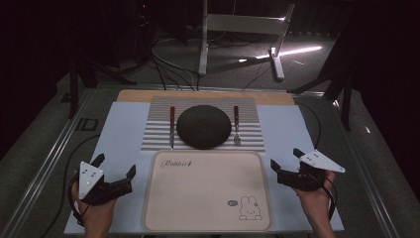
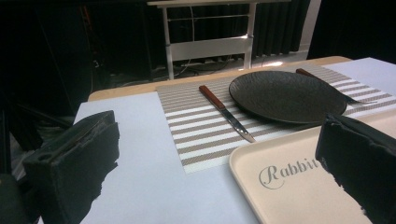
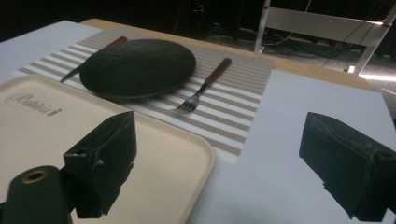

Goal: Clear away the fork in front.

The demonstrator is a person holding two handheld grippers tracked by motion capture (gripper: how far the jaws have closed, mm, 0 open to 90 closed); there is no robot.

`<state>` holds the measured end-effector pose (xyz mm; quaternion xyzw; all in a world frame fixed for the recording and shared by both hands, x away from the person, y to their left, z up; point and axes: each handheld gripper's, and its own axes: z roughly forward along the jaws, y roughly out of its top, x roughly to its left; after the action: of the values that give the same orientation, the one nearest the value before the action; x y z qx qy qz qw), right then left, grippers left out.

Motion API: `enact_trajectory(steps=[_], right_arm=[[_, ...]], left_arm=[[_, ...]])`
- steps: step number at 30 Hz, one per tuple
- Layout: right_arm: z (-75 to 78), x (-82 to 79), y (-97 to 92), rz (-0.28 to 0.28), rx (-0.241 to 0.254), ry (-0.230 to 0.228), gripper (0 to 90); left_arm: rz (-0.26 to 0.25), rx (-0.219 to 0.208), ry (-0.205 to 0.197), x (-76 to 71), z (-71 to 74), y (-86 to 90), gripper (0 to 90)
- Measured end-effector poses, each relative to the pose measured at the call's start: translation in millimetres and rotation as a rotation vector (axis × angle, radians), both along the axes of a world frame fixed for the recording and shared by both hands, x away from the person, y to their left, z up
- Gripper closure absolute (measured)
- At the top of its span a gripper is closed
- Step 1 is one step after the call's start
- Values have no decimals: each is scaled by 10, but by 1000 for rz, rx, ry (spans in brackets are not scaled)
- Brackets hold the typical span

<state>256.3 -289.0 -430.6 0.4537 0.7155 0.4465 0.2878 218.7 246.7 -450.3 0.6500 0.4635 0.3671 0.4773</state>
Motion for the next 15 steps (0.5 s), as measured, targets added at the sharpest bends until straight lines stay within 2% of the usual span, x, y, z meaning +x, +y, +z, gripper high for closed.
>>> enact_trajectory(steps=[15], right_arm=[[131, 199, 98, 8, -7, 19, 113]], left_arm=[[12, -1, -3, -5, -1, -13, 4]])
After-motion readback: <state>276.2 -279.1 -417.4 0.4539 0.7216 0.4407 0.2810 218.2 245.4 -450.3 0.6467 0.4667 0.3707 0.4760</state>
